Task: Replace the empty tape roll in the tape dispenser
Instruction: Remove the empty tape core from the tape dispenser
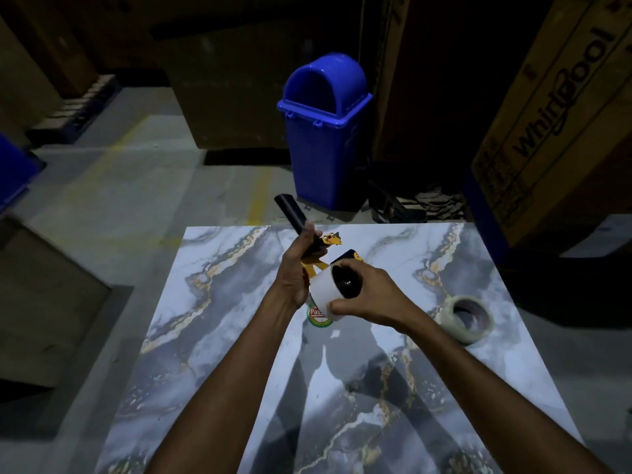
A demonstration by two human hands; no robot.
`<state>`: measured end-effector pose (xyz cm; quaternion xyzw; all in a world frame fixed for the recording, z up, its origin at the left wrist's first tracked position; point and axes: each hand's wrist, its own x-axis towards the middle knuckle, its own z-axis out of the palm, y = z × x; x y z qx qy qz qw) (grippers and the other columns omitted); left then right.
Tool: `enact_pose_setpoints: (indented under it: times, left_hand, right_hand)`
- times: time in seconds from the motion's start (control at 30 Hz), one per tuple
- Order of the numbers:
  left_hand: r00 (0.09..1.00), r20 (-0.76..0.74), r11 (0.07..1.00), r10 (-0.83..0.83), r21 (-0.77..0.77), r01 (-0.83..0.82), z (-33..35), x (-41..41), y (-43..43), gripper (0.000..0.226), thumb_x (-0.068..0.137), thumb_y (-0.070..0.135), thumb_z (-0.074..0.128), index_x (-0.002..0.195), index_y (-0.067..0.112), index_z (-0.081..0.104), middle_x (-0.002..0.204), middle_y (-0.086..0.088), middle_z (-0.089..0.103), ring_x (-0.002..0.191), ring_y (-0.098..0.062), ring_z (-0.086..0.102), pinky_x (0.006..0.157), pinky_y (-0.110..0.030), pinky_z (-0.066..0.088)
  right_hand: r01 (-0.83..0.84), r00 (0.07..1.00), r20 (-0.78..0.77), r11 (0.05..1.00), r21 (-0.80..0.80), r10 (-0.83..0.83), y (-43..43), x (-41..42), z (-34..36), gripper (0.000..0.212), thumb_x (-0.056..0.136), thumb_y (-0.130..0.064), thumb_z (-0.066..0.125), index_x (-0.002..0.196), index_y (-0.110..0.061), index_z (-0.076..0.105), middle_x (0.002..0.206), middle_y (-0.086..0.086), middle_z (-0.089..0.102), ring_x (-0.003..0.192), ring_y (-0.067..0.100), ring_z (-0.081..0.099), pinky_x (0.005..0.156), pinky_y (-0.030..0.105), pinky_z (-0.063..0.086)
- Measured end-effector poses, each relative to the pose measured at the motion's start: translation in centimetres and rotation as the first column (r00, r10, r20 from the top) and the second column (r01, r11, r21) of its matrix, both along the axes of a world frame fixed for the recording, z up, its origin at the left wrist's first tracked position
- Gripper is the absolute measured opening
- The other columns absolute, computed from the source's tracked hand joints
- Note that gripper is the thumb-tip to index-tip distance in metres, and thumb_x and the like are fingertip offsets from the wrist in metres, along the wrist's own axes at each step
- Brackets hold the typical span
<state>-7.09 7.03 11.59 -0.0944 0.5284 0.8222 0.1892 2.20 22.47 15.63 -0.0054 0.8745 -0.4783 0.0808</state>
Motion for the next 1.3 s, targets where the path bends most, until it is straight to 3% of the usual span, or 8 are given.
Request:
enact_pose_setpoints:
  times: [0.1, 0.3, 0.43, 0.67, 0.83, 1.0, 1.2, 1.3]
  left_hand:
    - [0.99, 0.121, 0.997, 0.068, -0.048, -0.062, 0.0, -0.5, 0.2, 0.059, 0.054, 0.065, 0.092, 0.073, 0.017, 0.064, 0.07, -0.005, 0.054, 0.066, -0.022, 0.049, 0.067, -0.039, 0.044]
    - [0.919, 0.141, 0.928, 0.368, -0.124, -0.352, -0.5, 0.2, 0.7, 0.027, 0.079, 0.027, 0.084, 0.078, 0.007, 0.066, 0.064, -0.006, 0.067, 0.059, -0.027, 0.064, 0.067, -0.043, 0.056]
    - [0.896, 0.077, 0.889, 0.438, -0.188, -0.418, -0.9, -0.1, 0.5, 0.038, 0.077, 0.042, 0.084, 0.076, 0.006, 0.069, 0.068, -0.006, 0.067, 0.067, -0.025, 0.066, 0.067, -0.037, 0.055]
    - [0.893, -0.143, 0.844, 0.426, -0.292, -0.449, -0.3, -0.8, -0.2, 0.029, 0.083, 0.017, 0.077, 0.062, 0.009, 0.059, 0.057, 0.0, 0.058, 0.061, -0.019, 0.061, 0.059, -0.033, 0.048]
    - [0.903, -0.156, 0.856, 0.401, -0.288, -0.43, -0.6, -1.6, -1.3, 0.033, 0.083, 0.012, 0.077, 0.06, 0.011, 0.052, 0.056, -0.003, 0.049, 0.056, -0.019, 0.054, 0.055, -0.034, 0.042]
    - [0.916, -0.145, 0.876, 0.375, -0.266, -0.401, -0.2, -2.6, -1.6, 0.027, 0.083, 0.006, 0.074, 0.063, 0.009, 0.055, 0.052, 0.001, 0.05, 0.047, -0.014, 0.051, 0.049, -0.027, 0.041]
    - [0.928, -0.204, 0.913, 0.311, -0.205, -0.351, 1.7, -3.6, -1.6, 0.018, 0.074, 0.013, 0.074, 0.066, 0.007, 0.058, 0.061, -0.008, 0.049, 0.061, -0.023, 0.049, 0.057, -0.036, 0.04]
    - [0.939, -0.246, 0.937, 0.239, -0.195, -0.29, 2.8, -4.1, -1.5, 0.018, 0.076, 0.013, 0.073, 0.07, 0.004, 0.058, 0.065, -0.011, 0.046, 0.061, -0.024, 0.043, 0.053, -0.032, 0.035]
  right_hand:
    - [-0.065, 0.998, -0.008, 0.986, 0.156, 0.067, -0.5, 0.4, 0.1, 0.072, 0.057, -0.044, 0.084, 0.121, -0.033, 0.054, 0.112, -0.011, 0.062, 0.099, 0.011, 0.062, 0.077, 0.036, 0.06]
    - [-0.039, 0.999, 0.007, 0.965, 0.258, 0.038, -2.0, 0.7, -1.3, 0.077, 0.063, -0.06, 0.079, 0.127, -0.033, 0.046, 0.116, -0.009, 0.059, 0.104, 0.014, 0.057, 0.08, 0.031, 0.053]
    - [-0.006, 1.0, -0.009, 0.946, 0.323, 0.01, -2.8, 0.4, -1.2, 0.077, 0.069, -0.06, 0.08, 0.131, -0.024, 0.052, 0.117, -0.004, 0.064, 0.106, 0.015, 0.058, 0.076, 0.024, 0.044]
    - [0.031, 0.998, -0.06, 0.97, 0.241, -0.017, -2.6, 0.2, -1.2, 0.083, 0.058, -0.058, 0.086, 0.131, -0.029, 0.057, 0.111, -0.005, 0.066, 0.105, 0.013, 0.061, 0.074, 0.017, 0.051]
    - [-0.005, 0.985, -0.169, 0.974, 0.228, 0.045, -2.4, -0.1, -0.7, 0.08, 0.051, -0.061, 0.08, 0.124, -0.032, 0.064, 0.1, -0.007, 0.069, 0.094, 0.014, 0.065, 0.079, 0.031, 0.059]
    - [-0.08, 0.958, -0.253, 0.974, 0.212, 0.134, -2.5, -0.9, -0.1, 0.084, 0.056, -0.042, 0.09, 0.134, -0.037, 0.06, 0.107, -0.004, 0.072, 0.103, 0.016, 0.066, 0.086, 0.031, 0.057]
    - [-0.148, 0.873, -0.393, 0.926, 0.348, 0.288, -1.9, -1.9, 0.3, 0.086, 0.058, -0.037, 0.092, 0.136, -0.023, 0.06, 0.123, -0.003, 0.067, 0.106, 0.017, 0.064, 0.085, 0.036, 0.056]
    - [-0.268, 0.751, -0.388, 0.783, 0.562, 0.535, -1.1, -3.0, 1.2, 0.081, 0.06, -0.03, 0.091, 0.134, -0.02, 0.059, 0.127, 0.002, 0.058, 0.108, 0.023, 0.058, 0.079, 0.032, 0.053]
